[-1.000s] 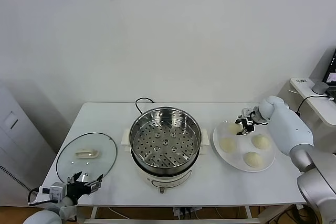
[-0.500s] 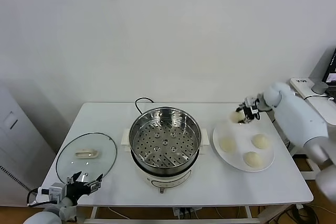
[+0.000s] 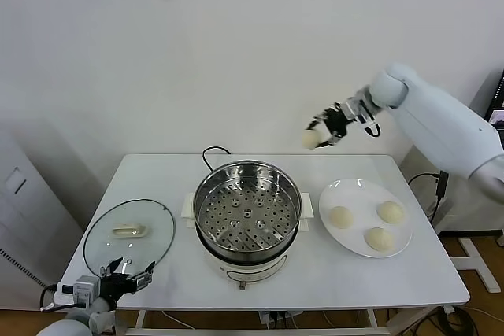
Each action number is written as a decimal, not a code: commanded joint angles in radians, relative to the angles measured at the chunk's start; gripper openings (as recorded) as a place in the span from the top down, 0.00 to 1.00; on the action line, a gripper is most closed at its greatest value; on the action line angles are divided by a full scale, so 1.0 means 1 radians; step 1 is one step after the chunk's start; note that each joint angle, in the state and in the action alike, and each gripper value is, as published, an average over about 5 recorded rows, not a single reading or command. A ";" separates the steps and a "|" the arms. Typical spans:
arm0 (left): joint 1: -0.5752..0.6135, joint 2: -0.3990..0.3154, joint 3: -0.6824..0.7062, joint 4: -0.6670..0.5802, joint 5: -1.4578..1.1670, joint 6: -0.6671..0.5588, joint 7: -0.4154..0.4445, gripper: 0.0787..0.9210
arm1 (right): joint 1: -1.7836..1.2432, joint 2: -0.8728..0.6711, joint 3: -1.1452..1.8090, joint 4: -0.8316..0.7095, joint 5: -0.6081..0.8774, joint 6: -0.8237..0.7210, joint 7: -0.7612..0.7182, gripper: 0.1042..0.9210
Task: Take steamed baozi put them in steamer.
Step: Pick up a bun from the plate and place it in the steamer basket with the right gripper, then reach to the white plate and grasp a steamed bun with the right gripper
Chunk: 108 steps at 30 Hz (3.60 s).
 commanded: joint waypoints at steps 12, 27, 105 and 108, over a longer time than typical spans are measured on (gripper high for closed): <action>0.003 0.002 -0.004 -0.004 0.002 0.002 -0.002 0.12 | -0.004 0.249 -0.030 0.069 -0.259 0.354 -0.079 0.46; 0.016 -0.002 -0.015 -0.003 0.004 -0.002 -0.002 0.12 | -0.167 0.291 0.059 0.066 -0.482 0.354 -0.085 0.46; 0.035 -0.037 -0.053 -0.027 0.006 0.001 -0.012 0.12 | -0.177 -0.050 -0.238 -0.252 0.149 -0.501 -0.117 0.12; 0.035 -0.037 -0.053 -0.028 0.006 0.001 -0.012 0.12 | -0.214 -0.047 -0.208 -0.263 0.131 -0.495 -0.103 0.12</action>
